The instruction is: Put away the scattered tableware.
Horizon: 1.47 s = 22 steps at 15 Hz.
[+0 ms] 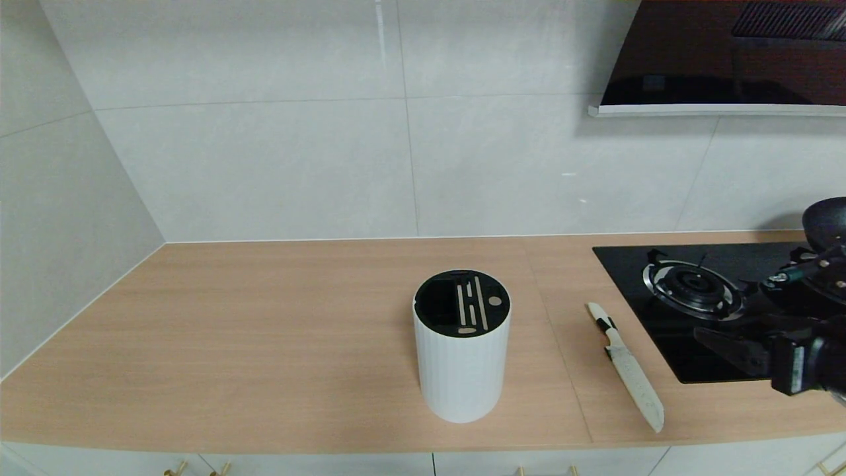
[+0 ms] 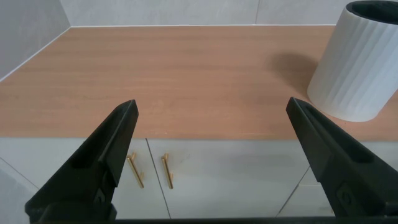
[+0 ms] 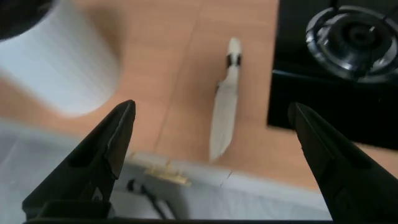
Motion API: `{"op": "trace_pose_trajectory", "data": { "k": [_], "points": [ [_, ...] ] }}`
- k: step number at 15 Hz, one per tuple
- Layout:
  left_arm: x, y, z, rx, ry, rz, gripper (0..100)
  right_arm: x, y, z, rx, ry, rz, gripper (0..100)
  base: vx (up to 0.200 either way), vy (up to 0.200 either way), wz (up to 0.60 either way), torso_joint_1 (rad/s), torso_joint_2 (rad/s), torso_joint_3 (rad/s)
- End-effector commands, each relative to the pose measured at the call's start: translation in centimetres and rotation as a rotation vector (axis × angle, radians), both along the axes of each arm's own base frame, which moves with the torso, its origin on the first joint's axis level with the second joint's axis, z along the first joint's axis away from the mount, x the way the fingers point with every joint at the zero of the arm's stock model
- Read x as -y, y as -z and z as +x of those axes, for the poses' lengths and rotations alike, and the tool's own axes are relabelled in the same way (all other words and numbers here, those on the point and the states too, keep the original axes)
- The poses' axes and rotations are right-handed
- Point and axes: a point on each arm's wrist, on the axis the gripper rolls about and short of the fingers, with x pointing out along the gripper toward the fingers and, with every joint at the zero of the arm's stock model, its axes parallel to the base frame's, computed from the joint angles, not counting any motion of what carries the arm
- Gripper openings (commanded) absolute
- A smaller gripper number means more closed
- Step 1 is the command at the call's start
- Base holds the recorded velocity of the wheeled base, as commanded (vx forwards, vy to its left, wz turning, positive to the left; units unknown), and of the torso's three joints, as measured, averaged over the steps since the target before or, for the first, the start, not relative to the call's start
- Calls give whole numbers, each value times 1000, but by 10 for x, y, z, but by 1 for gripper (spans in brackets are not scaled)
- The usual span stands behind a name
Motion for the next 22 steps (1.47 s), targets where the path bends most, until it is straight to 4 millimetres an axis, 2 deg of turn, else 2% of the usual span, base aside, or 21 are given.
{"op": "trace_pose_trajectory", "data": {
  "k": [1, 4, 8, 13, 18, 22],
  "points": [
    [0, 0, 0, 0, -1, 0, 100, -7, 43, 53, -110, 45, -40, 100, 0, 0, 0, 0, 0, 0],
    [0, 0, 0, 0, -1, 0, 100, -10, 55, 71, -139, 43, -44, 100, 0, 0, 0, 0, 0, 0],
    [0, 0, 0, 0, -1, 0, 100, -14, 84, 103, -219, 39, -56, 100, 0, 0, 0, 0, 0, 0],
    [0, 0, 0, 0, -1, 0, 100, -17, 124, 128, -212, 66, -64, 100, 0, 0, 0, 0, 0, 0],
    [0, 0, 0, 0, -1, 0, 100, -28, 177, 152, -188, 119, -70, 100, 0, 0, 0, 0, 0, 0],
    [0, 0, 0, 1, -1, 0, 100, -28, 185, 160, -176, 129, -68, 100, 0, 0, 0, 0, 0, 0]
  ]
}}
